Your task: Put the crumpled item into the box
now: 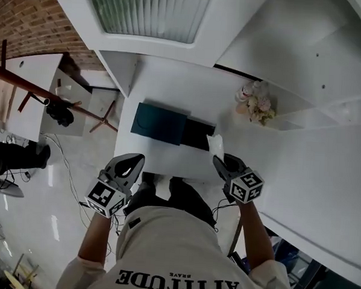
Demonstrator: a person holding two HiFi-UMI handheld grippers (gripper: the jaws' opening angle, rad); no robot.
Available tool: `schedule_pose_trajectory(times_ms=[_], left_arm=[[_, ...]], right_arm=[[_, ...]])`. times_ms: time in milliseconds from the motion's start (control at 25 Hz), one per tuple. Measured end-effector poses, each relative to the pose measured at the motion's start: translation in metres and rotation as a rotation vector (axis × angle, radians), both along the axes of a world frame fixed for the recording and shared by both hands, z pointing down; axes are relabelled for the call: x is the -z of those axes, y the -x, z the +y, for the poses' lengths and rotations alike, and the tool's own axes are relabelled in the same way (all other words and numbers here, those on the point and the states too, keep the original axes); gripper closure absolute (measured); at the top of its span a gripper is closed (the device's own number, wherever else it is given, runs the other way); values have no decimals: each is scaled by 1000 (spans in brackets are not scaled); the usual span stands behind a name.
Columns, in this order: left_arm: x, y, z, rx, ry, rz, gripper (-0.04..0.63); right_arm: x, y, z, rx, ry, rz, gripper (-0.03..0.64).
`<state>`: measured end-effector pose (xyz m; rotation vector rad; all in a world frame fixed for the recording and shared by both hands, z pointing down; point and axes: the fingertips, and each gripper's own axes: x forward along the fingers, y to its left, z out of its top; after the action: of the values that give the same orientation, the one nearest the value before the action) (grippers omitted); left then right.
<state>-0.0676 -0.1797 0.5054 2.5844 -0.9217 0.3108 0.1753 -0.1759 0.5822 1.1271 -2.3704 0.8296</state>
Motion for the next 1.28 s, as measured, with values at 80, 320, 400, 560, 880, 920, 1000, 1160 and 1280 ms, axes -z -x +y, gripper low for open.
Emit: schedule_pose_trajectory(times_ms=[80,320,400,560,880,920,1000,1160,1280], left_arm=[[-4,-6,3,31,13,-4,570],[-16,-16,12,117,43,-24,571],[-21,-19,16,146,52,-31,570],[-28,-25,22,193,76,-34,570],[-37,-26,27,260,103,-53,571],[-39,-26,27,265,105,-58,571],[-43,-24,28,287,120,-60,570],[-49,-20,33,334,149,-55,569],[-52,-17,35,353,163,-58,570]], right_arm=[[-22,-3,-9,67,40,11,546],[-83,-1,-36,229,131,30,546],[-102,3,-43,273,159,35,546],[-140,13,-54,365,237,52,546],[-196,23,-66,521,312,115,546],[-201,24,-66,537,320,120,546],[-209,27,-62,579,350,123,546],[-215,37,-48,679,449,81,546],[-210,45,-45,717,506,18,546]])
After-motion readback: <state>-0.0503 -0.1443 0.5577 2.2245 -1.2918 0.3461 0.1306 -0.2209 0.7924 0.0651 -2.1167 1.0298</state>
